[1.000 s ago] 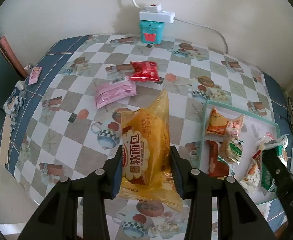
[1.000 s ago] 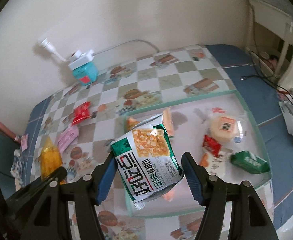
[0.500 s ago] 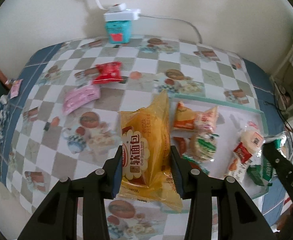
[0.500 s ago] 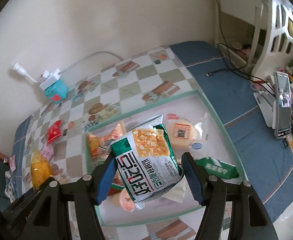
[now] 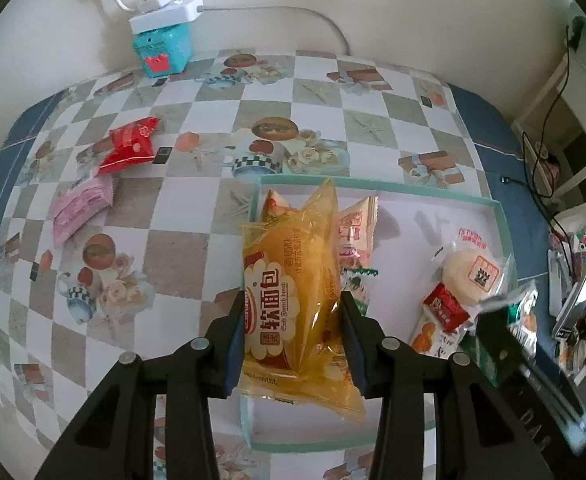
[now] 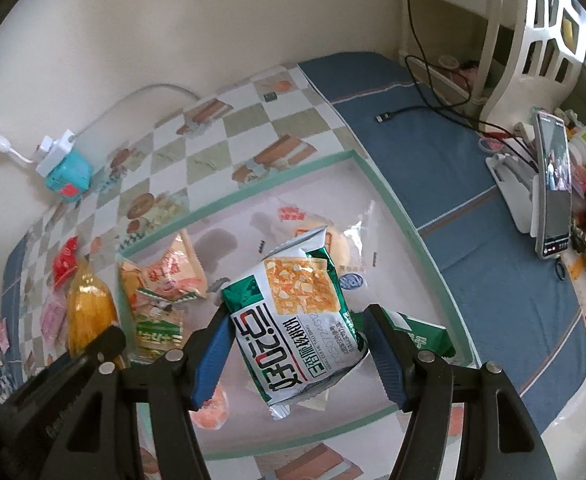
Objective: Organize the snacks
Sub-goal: 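Carry both snacks over the white tray and open both tools to drop them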
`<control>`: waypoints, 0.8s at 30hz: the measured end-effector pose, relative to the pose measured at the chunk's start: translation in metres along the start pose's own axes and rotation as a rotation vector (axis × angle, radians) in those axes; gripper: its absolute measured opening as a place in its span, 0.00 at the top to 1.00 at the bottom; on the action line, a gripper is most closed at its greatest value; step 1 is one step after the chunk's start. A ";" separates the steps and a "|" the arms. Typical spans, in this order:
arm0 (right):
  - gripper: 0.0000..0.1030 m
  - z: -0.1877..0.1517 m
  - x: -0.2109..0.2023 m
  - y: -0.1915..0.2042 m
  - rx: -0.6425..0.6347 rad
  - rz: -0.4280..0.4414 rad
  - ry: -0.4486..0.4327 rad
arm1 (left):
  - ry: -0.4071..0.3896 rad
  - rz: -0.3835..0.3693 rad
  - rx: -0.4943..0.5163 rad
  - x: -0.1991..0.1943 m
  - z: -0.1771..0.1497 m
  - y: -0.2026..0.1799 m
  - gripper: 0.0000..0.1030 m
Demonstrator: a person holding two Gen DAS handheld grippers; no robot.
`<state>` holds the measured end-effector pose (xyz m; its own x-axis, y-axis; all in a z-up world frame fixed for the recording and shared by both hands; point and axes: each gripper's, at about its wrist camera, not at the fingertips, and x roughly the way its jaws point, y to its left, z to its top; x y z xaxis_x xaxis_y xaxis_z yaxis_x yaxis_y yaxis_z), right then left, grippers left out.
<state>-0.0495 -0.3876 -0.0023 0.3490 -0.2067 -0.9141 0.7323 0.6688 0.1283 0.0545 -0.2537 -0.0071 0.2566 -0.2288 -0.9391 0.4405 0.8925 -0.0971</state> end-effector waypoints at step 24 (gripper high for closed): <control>0.34 0.000 0.020 0.004 -0.031 -0.051 0.041 | 0.018 -0.089 0.026 0.021 0.017 -0.032 0.57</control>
<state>-0.0390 -0.3893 -0.0202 0.2865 -0.2122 -0.9343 0.7300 0.6799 0.0694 0.0601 -0.2937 -0.0181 0.2002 -0.3001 -0.9326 0.4830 0.8585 -0.1726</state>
